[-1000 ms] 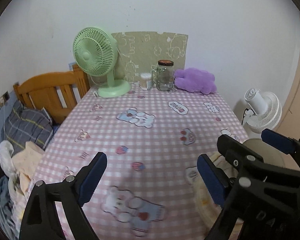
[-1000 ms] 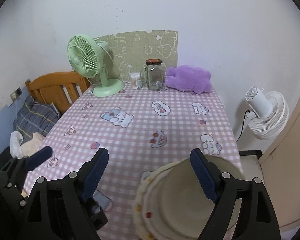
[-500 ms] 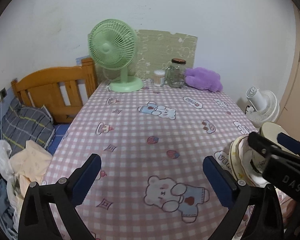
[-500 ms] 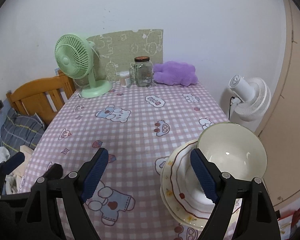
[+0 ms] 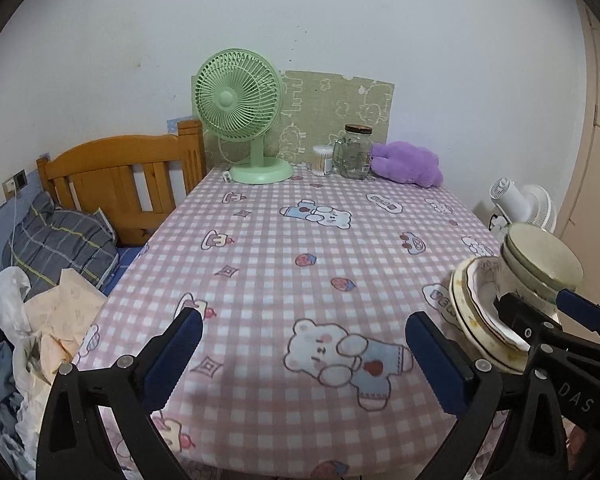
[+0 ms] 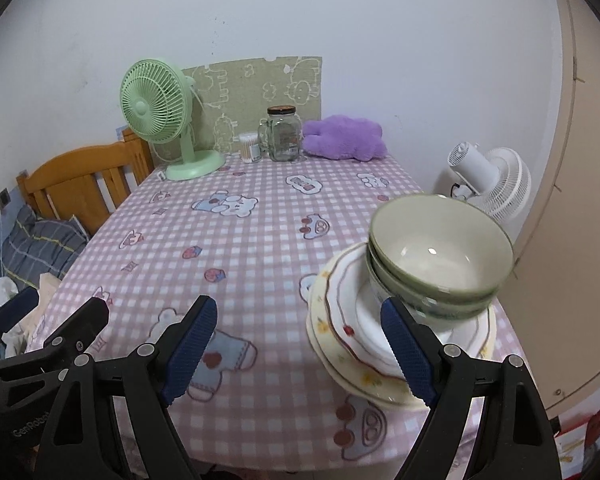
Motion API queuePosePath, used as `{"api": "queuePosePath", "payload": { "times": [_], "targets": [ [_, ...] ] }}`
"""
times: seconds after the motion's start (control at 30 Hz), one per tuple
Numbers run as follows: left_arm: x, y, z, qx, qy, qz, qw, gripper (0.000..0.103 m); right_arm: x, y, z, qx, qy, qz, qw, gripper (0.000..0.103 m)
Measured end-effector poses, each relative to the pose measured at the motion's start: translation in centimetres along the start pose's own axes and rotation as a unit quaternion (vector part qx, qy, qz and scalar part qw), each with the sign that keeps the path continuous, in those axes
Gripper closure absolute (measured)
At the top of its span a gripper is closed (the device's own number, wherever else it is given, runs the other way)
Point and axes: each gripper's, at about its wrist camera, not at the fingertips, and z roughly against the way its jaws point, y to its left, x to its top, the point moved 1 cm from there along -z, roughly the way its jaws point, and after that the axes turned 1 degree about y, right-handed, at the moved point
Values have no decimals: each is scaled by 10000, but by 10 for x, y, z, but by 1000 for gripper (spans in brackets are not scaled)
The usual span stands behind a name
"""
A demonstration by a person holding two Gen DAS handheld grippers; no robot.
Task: Organize plates and bowls
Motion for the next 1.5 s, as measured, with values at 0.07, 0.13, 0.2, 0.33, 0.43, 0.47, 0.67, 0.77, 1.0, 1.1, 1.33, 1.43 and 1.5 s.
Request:
{"api": "queuePosePath", "payload": {
  "times": [0.07,0.13,0.2,0.33,0.43,0.47,0.67,0.77,1.0,1.1,1.33,1.43,1.5],
  "targets": [
    [-6,-1,6,38,-40,-3,10000,1,-5,-2,3,20,-1,-10,10000,17],
    [-10,-2,9,61,-54,-12,10000,1,-9,-3,7,23,-43,-1,10000,17],
    [-15,-2,12,68,-30,-20,10000,1,-13,-3,10,23,-52,-8,10000,17],
    [-20,0,20,108,-101,-35,9999,1,-21,-3,18,106,-107,-36,9999,17],
    [-21,2,24,118,-160,-20,9998,1,-23,1,23,128,-204,-11,9997,17],
    [-21,3,26,129,-178,-7,9998,1,-23,2,24,133,-231,2,9996,17],
    [-18,4,35,105,-364,1,9993,1,-21,4,29,152,-344,32,9993,17],
    [-17,4,38,65,-413,-8,9991,0,-19,4,32,156,-399,19,9991,17],
    [-17,6,42,-2,-409,31,9992,0,-18,5,37,108,-430,45,9990,17],
    [-17,6,43,-5,-411,50,9991,0,-18,5,38,121,-420,51,9990,17],
    [-17,6,44,-41,-406,27,9992,0,-19,2,40,77,-430,40,9990,17],
    [-17,5,44,-47,-407,34,9992,0,-19,2,41,67,-423,42,9991,17],
    [-16,5,44,-57,-413,37,9991,0,-19,2,41,60,-417,48,9991,17]
  ]
}}
